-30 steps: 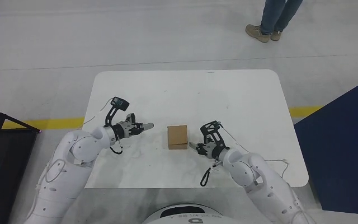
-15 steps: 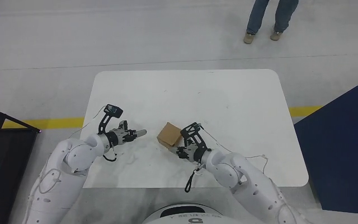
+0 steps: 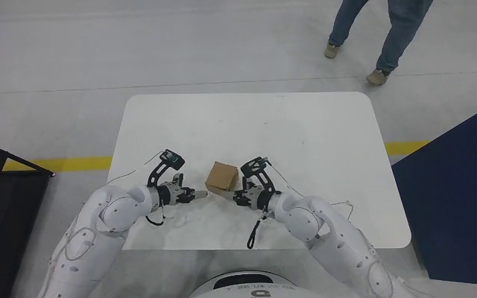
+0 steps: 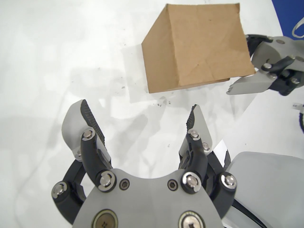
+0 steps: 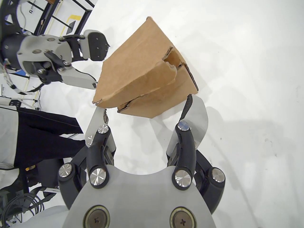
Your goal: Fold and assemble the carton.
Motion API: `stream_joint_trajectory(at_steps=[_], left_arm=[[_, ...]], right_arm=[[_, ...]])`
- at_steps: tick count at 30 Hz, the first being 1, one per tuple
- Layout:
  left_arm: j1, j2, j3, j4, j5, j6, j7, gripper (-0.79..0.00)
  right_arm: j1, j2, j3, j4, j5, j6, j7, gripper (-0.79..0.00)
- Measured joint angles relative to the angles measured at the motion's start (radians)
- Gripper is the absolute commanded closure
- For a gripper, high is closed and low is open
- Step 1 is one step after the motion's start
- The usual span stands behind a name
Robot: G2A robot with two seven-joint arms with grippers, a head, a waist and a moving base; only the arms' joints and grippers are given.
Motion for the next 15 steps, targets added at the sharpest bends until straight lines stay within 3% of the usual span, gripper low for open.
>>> stream_joint_trajectory(at_steps=[15], left_arm=[[-0.234,-0.042,0.203,0.161,0.184,0.117,0.076,-0.785]], right_arm=[[-0.132,0.038,0.134,-0.107,0.012,-0.068,0.012,-0.588]])
